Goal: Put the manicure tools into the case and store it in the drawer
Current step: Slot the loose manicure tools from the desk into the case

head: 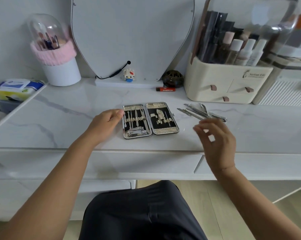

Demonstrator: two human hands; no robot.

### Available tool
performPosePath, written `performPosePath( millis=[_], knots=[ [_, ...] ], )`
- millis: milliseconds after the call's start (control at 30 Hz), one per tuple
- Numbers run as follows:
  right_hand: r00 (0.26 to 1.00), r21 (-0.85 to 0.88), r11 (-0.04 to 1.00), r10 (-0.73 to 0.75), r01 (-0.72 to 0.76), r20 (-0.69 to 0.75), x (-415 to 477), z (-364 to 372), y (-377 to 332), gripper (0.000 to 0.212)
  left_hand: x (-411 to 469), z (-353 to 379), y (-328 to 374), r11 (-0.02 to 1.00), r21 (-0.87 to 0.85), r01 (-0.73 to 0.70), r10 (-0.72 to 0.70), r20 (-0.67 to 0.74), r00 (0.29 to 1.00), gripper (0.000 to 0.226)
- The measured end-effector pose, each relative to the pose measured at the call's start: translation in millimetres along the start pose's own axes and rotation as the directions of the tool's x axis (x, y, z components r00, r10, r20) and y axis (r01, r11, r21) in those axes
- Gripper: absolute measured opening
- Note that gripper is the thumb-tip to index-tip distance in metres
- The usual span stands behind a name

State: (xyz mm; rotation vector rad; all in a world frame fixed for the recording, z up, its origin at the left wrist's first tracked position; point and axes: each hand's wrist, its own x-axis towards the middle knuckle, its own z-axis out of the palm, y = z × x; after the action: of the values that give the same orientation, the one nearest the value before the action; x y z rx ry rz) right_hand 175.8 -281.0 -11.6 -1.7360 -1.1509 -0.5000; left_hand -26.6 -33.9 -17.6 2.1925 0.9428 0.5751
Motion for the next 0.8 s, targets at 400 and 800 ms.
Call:
performPosePath(
  millis=[400,800],
  knots=[
    [0.639,0.296,0.721,0.257,-0.627,0.725,122,153,-60,0.002,0,-2,-1,1.000,0.002,-0.023,0.023,-0.026,0.999,0.048],
    [0.527,0.173,0.828,0.165,-0.533,0.834,137,189,-52,0.004,-3,-2,6,0.997,-0.040,-0.061,0.058,-0.066,0.996,0.040]
  ],
)
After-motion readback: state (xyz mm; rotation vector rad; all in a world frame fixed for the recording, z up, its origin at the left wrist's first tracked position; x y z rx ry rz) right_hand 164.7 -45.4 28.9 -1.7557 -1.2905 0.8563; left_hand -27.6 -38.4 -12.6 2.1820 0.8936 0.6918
